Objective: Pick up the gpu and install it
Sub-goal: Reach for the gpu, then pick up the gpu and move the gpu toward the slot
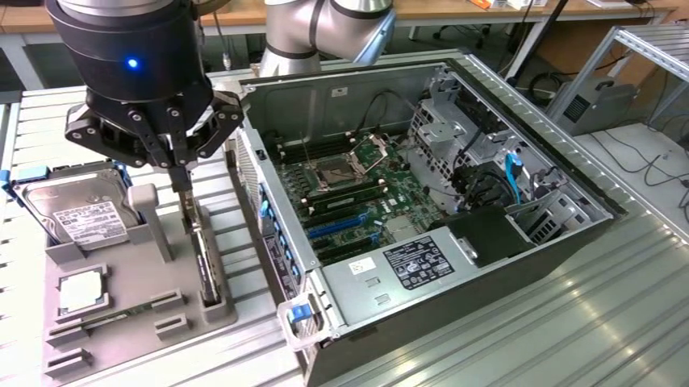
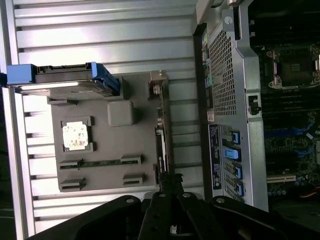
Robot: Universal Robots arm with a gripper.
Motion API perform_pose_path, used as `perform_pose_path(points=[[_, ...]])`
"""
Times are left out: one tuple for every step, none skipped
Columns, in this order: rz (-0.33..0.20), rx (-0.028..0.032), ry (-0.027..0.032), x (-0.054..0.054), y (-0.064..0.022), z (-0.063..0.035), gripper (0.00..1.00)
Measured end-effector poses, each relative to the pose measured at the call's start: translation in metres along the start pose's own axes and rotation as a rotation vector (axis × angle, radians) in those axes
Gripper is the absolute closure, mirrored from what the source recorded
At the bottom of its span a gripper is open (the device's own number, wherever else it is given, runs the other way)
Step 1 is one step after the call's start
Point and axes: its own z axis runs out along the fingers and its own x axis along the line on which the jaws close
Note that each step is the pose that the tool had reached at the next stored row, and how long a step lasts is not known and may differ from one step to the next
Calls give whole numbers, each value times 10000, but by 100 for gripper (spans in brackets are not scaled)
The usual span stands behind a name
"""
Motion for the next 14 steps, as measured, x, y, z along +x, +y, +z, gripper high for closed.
perform_pose_path(points=[[0, 0, 0, 3, 0, 0, 89], [2, 0, 0, 8, 0, 0, 89], [2, 1, 1, 14, -1, -1, 89], [2, 0, 0, 19, -1, -1, 89], [2, 1, 1, 25, -1, -1, 89], [1, 1, 1, 26, -1, -1, 89], [2, 1, 0, 28, -1, -1, 89], [2, 0, 0, 28, -2, -1, 89], [2, 0, 0, 28, -1, -1, 89], [1, 1, 1, 28, -2, -1, 89], [1, 0, 1, 28, -2, -1, 89], [2, 1, 1, 28, -2, -1, 89], [2, 0, 1, 28, -1, -1, 89], [2, 0, 0, 28, -2, -1, 89]])
